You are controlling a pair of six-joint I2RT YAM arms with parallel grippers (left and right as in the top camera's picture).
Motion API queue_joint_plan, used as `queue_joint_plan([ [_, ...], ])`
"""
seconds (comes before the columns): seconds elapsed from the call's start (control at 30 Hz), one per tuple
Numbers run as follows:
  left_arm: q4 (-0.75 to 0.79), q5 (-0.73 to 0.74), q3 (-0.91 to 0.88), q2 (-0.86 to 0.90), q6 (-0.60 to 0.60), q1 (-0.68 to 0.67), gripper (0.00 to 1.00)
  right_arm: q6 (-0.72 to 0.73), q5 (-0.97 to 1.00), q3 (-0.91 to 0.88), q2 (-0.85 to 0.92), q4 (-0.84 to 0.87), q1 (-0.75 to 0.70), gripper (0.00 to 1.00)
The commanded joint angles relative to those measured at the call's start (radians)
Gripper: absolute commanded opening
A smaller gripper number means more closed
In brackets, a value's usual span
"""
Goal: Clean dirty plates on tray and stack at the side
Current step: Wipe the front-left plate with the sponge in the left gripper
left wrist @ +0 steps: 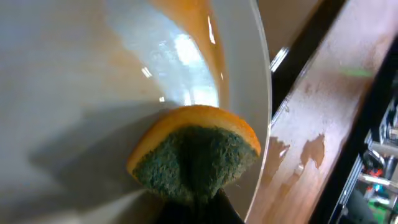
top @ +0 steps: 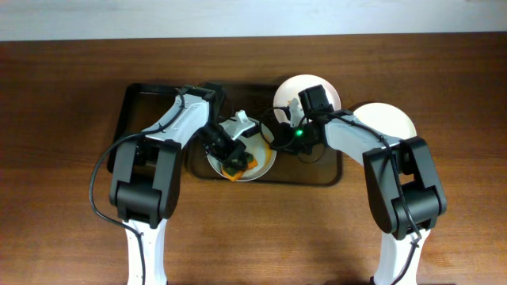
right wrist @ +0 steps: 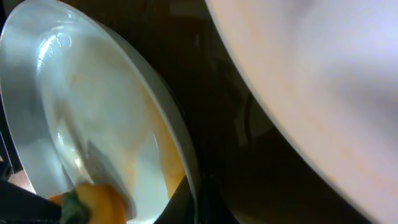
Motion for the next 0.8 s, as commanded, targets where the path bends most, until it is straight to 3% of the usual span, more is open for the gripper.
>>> queue_joint_plan([
  [0.0, -0.008, 0.045, -0.011, -0.019, 0.160, -0.003, 0.00, 0.005, -0.002, -0.006, 0.008, 0.000, -0.003, 0.04],
  [0.2, 0.035, -0.035, -0.037, -0.019, 0.190, -0.023, 0.00, 0.005, -0.002, -0.006, 0.008, 0.000, -0.003, 0.04],
  [0.3, 0.148, -0.152, -0.042, -0.019, -0.154, -0.034, 0.00, 0.005, -0.002, -0.006, 0.008, 0.001, -0.003, 0.04],
  [0.37, 0.213, -0.335, -0.042, -0.019, -0.445, -0.043, 0.00, 0.005, 0.000, -0.006, 0.008, 0.001, -0.003, 0.04],
  [0.53, 0.334, -0.718, -0.042, -0.019, -0.858, -0.049, 0.00, 0.005, 0.010, -0.006, 0.008, 0.000, -0.003, 0.04],
  [0.63, 0.470, -0.791, -0.034, -0.021, -0.878, -0.048, 0.00, 0.005, 0.010, -0.006, 0.008, -0.001, -0.003, 0.04],
  [0.77, 0.433, -0.665, 0.095, -0.132, -0.817, -0.049, 0.00, 0.004, 0.022, -0.006, 0.008, -0.008, -0.003, 0.04],
])
